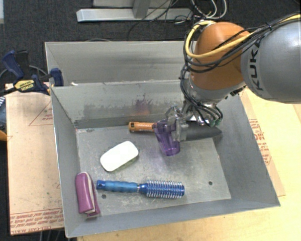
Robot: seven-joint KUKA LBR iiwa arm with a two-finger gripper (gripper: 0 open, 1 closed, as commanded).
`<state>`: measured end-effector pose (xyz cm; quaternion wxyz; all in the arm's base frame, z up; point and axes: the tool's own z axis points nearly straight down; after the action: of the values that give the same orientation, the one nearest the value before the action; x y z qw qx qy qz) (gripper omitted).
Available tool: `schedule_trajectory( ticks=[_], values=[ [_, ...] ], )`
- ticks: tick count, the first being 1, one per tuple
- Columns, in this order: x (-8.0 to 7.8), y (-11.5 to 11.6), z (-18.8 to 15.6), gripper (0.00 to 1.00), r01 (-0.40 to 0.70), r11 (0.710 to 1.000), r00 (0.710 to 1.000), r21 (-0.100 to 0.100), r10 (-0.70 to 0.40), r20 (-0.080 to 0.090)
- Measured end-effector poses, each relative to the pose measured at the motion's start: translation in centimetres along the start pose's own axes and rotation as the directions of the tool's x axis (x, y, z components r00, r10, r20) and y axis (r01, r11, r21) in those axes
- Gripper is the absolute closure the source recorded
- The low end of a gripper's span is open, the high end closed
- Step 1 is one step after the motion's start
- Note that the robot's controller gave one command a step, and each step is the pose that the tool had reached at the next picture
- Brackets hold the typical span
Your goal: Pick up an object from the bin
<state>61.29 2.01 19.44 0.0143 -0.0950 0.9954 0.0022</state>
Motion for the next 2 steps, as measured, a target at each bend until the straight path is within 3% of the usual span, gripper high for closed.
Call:
schedule_trajectory(
  ticks=[1, 2],
  values=[
    [0.9, 0.7, -7.9, 1.0, -0.05, 0.999, 0.999, 0.002, 0.05, -0.016],
    [-0.5, 4.0, 1.7, 1.0, 0.078, 0.997, 0.997, 0.0, -0.078, -0.001]
  ],
)
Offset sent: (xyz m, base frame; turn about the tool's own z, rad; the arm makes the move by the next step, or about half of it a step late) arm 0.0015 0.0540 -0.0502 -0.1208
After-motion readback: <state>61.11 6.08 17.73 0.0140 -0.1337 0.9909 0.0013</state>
